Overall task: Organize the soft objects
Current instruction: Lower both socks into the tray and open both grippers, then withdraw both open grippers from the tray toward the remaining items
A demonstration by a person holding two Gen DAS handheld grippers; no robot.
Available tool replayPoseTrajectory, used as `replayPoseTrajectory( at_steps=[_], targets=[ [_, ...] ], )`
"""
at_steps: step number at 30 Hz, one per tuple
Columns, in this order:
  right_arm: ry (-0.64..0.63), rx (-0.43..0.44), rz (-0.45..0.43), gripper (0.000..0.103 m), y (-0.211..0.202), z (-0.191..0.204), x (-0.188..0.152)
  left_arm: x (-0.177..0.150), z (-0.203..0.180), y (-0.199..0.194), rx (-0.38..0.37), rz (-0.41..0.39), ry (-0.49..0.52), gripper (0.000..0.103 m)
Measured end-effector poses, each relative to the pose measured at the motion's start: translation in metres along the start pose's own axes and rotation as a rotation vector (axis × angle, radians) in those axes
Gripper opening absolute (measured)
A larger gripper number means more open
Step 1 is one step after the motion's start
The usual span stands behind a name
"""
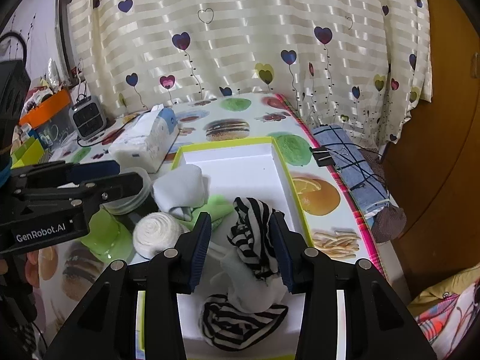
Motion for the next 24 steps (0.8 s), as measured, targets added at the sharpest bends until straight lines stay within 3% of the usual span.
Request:
replayPoseTrajectory(
  at_steps=[5, 24],
  targets=[
    [-0.009, 0.012, -0.029, 0.042, -0.008, 0.012, 0.002, -0.011, 0.010, -0.019, 0.015, -0.017, -0.011, 0.045],
    [-0.106, 0.132, -0.069, 0.042, -0.009, 0.085, 0.006, -0.081, 0.108, -0.074, 0.218, 0.005, -0.175, 0.046]
  ],
)
Point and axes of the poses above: each gripper's, at about its wrist camera, not at the fingertips, and y roughly the way its jaws point, z to its left, x to its top, the point moved 4 cm from there along y, roughly the way its jaws point, and after that the axes turned 7 degrees about y, right-handed, at the moved point
